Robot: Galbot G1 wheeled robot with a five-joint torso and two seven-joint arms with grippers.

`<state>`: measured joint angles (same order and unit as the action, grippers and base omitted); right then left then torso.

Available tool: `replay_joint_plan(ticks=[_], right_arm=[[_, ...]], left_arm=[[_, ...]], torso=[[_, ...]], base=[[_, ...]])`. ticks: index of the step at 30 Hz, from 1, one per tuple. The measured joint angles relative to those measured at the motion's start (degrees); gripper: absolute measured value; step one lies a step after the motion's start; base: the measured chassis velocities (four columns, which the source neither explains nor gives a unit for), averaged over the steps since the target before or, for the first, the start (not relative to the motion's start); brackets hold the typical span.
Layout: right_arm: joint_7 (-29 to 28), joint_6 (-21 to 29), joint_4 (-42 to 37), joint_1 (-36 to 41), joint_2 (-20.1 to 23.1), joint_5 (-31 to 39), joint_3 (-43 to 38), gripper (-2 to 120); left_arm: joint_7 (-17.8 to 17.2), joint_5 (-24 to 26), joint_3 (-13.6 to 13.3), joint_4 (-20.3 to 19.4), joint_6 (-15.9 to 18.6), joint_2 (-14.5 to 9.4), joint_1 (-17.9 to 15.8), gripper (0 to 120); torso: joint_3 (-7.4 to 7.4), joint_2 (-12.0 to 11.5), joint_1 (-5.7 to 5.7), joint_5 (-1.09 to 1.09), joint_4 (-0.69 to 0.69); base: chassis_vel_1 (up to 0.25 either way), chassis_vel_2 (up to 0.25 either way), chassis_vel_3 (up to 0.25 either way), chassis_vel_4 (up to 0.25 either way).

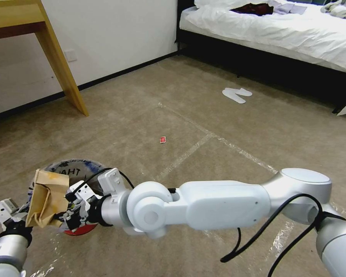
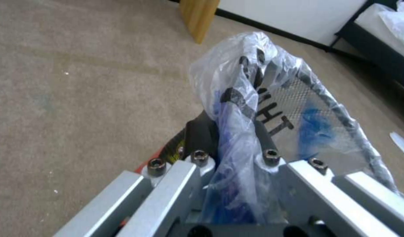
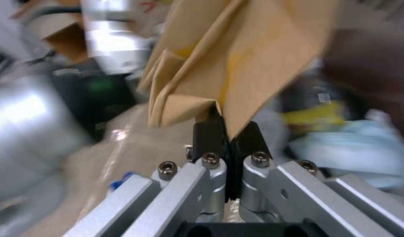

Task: Pick up the trash bin and place the garbage on the floor into it.

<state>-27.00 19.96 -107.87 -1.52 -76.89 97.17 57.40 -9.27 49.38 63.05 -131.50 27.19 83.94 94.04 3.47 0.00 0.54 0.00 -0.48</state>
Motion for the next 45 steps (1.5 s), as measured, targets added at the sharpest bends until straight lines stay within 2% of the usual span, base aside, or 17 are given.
replay_joint_plan(ticks=[22,45], right_arm=[[1.4,0.2,5.0,-1.2,-0.9,-5.0,0.2,0],[0.7,0.7,11.5,-2.0,-4.6,-11.7,3.7,0]], left_arm=[[0.2,0.4,0.3,0.7,0.0,-0.8,-0.1,5],[0.4,0.1,-0.5,-0.8,0.1,0.4,0.4,5]], torso=[[0.0,0.0,0.0,0.0,0.0],[-0.01,0.0,0.0,0.0,0.01]], base=[[0.0,0.0,0.0,0.0],[0.0,0.0,0.0,0.0]])
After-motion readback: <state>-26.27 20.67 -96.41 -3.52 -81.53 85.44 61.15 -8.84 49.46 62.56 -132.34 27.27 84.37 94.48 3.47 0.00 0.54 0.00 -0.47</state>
